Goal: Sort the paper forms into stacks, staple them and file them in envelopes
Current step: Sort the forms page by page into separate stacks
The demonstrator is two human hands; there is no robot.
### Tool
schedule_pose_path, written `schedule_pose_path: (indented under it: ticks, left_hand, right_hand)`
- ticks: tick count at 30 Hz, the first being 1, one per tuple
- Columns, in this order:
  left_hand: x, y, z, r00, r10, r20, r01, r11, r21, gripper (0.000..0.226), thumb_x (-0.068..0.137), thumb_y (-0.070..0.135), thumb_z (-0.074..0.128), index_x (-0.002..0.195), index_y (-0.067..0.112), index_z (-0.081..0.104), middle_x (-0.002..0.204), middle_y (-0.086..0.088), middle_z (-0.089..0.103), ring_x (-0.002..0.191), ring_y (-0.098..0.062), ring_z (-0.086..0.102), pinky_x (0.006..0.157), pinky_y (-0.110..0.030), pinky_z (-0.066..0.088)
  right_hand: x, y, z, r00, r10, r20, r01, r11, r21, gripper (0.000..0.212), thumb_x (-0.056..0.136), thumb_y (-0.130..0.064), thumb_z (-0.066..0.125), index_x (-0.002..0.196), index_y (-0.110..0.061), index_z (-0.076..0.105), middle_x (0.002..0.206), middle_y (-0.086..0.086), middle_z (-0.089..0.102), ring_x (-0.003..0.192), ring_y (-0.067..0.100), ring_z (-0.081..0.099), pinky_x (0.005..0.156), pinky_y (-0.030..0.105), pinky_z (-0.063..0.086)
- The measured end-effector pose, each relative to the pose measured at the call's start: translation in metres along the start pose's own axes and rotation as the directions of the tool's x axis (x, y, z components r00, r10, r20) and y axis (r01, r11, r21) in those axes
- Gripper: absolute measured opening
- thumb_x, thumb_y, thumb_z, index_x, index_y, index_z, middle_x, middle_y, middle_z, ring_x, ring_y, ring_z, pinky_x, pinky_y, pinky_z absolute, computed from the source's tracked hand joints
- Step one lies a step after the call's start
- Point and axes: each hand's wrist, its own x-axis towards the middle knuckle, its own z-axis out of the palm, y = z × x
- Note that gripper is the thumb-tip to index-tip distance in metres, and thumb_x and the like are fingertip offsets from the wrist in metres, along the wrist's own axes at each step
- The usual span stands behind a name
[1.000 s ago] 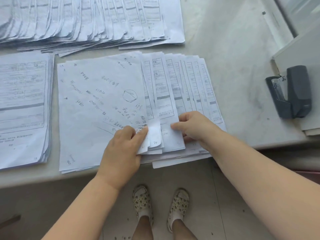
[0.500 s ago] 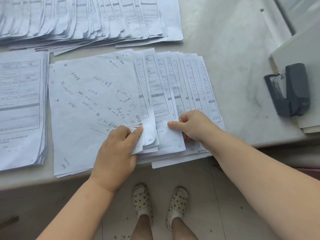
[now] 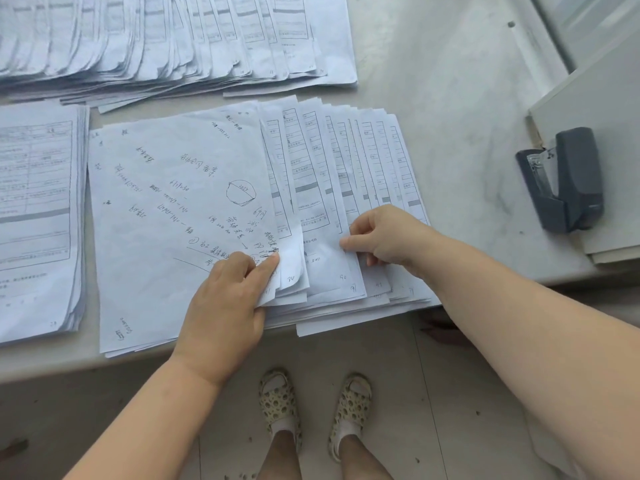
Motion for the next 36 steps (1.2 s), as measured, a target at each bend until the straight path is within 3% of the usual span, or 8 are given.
schedule_pose_path:
  ticks: [16, 18, 20, 23, 26, 29, 33, 36]
  left_hand:
    - [0.002, 0.002, 0.004, 1.0, 0.0, 0.007, -0.001, 1.0, 0.026, 0.062, 0.062, 0.002, 0.05, 0.122, 0.007, 0.063, 0.086, -0.008, 0.05, 0.076, -0.031, 0.05, 0.058, -0.035, 0.048]
    - [0.002, 0.001, 0.005, 1.0, 0.006, 0.016, -0.007, 1.0, 0.031, 0.06, 0.063, 0.004, 0.052, 0.122, 0.008, 0.063, 0.086, -0.007, 0.05, 0.076, -0.03, 0.05, 0.058, -0.034, 0.047]
    - [0.002, 0.001, 0.004, 0.999, 0.012, 0.034, -0.012, 1.0, 0.026, 0.059, 0.064, 0.005, 0.053, 0.122, 0.008, 0.063, 0.085, -0.006, 0.05, 0.076, -0.031, 0.052, 0.058, -0.035, 0.048]
    - [0.002, 0.0, 0.0, 0.997, 0.023, 0.068, -0.026, 0.999, 0.038, 0.057, 0.067, 0.012, 0.053, 0.123, 0.01, 0.061, 0.087, -0.004, 0.048, 0.076, -0.028, 0.051, 0.06, -0.031, 0.045]
    - [0.001, -0.001, -0.004, 0.992, 0.048, 0.117, -0.054, 0.997, 0.048, 0.058, 0.069, 0.022, 0.047, 0.127, 0.018, 0.052, 0.089, -0.001, 0.047, 0.077, -0.024, 0.048, 0.064, -0.028, 0.043]
    - [-0.001, -0.003, -0.007, 0.982, 0.047, 0.183, -0.063, 0.995, 0.081, 0.058, 0.07, 0.022, 0.047, 0.128, 0.024, 0.046, 0.094, -0.002, 0.048, 0.078, -0.024, 0.049, 0.067, -0.033, 0.051]
    - [-0.002, 0.01, -0.024, 0.919, -0.012, 0.395, -0.079, 0.974, 0.212, 0.067, 0.085, 0.057, 0.048, 0.144, 0.031, 0.031, 0.122, 0.002, 0.04, 0.108, -0.021, 0.044, 0.097, -0.037, 0.043]
    - [-0.003, 0.016, -0.042, 0.931, -0.046, 0.362, 0.005, 0.994, 0.113, 0.061, 0.092, 0.054, 0.048, 0.145, 0.03, 0.032, 0.134, 0.006, 0.038, 0.125, -0.016, 0.036, 0.107, -0.029, 0.029]
  right_hand:
    - [0.002, 0.01, 0.001, 0.979, -0.117, -0.166, 0.102, 0.99, -0.098, 0.03, 0.084, -0.032, 0.074, 0.073, -0.016, 0.051, 0.063, -0.004, 0.053, 0.059, 0.012, 0.051, 0.057, 0.025, 0.041]
    - [-0.004, 0.013, 0.004, 0.905, -0.302, -0.301, 0.219, 0.935, -0.279, 0.021, 0.087, -0.03, 0.07, 0.091, -0.017, 0.055, 0.074, -0.008, 0.05, 0.07, 0.014, 0.051, 0.065, 0.028, 0.044]
    - [-0.012, 0.017, 0.012, 0.717, -0.612, -0.332, 0.413, 0.758, -0.505, 0.014, 0.088, -0.024, 0.067, 0.1, -0.018, 0.063, 0.082, -0.008, 0.052, 0.073, 0.017, 0.053, 0.067, 0.032, 0.046]
    - [-0.013, 0.033, 0.03, 0.57, -0.82, -0.049, 0.556, 0.429, -0.712, 0.011, 0.069, -0.011, 0.081, 0.074, -0.017, 0.073, 0.078, 0.001, 0.06, 0.06, 0.025, 0.054, 0.056, 0.032, 0.045]
    - [-0.009, 0.036, 0.036, 0.665, -0.746, 0.035, 0.482, 0.394, -0.783, 0.016, 0.062, -0.009, 0.083, 0.064, -0.02, 0.071, 0.075, 0.0, 0.058, 0.057, 0.025, 0.052, 0.056, 0.032, 0.045]
    - [-0.013, 0.023, 0.03, 0.74, -0.667, 0.087, 0.438, 0.379, -0.815, 0.011, 0.086, -0.018, 0.065, 0.089, -0.024, 0.075, 0.094, -0.001, 0.059, 0.083, 0.024, 0.055, 0.076, 0.033, 0.042]
    - [-0.027, 0.005, 0.026, 0.827, -0.561, 0.042, 0.416, 0.56, -0.717, 0.031, 0.098, -0.019, 0.044, 0.118, -0.024, 0.067, 0.116, -0.003, 0.059, 0.109, 0.021, 0.052, 0.09, 0.031, 0.038]
    - [-0.042, -0.012, 0.037, 0.821, -0.568, -0.057, 0.436, 0.689, -0.579, 0.028, 0.097, -0.018, 0.047, 0.118, -0.023, 0.066, 0.114, -0.007, 0.061, 0.108, 0.016, 0.054, 0.087, 0.029, 0.041]
